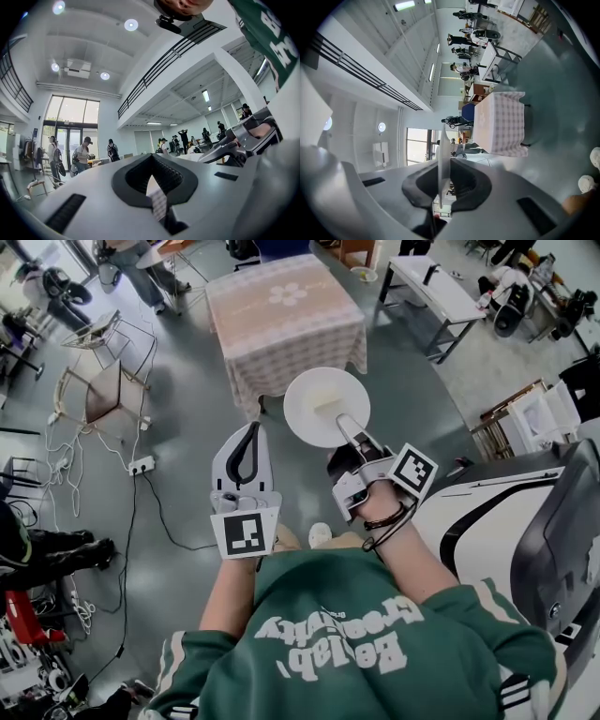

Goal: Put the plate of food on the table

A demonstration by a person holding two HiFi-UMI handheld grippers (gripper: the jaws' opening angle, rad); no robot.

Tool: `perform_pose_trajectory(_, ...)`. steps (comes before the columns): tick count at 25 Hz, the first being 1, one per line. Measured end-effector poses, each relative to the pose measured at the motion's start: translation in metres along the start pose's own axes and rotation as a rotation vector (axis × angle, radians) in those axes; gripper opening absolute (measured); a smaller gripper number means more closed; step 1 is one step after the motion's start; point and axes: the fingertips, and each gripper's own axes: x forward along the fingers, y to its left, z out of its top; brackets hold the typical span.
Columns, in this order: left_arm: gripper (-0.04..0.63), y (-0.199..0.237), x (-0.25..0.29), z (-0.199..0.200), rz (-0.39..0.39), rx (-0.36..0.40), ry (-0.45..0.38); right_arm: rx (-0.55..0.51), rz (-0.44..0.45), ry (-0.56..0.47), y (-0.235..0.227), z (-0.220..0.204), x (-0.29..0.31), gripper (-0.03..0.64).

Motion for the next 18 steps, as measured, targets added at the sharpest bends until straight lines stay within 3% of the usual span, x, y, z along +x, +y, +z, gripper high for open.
perform_pose_trajectory(18, 0.009, -0.007, 0.040, 0.003, -0.011, 0.040, -0.024, 0.000, 0.048, 0.006, -0.007, 0.027, 0.023, 0.032)
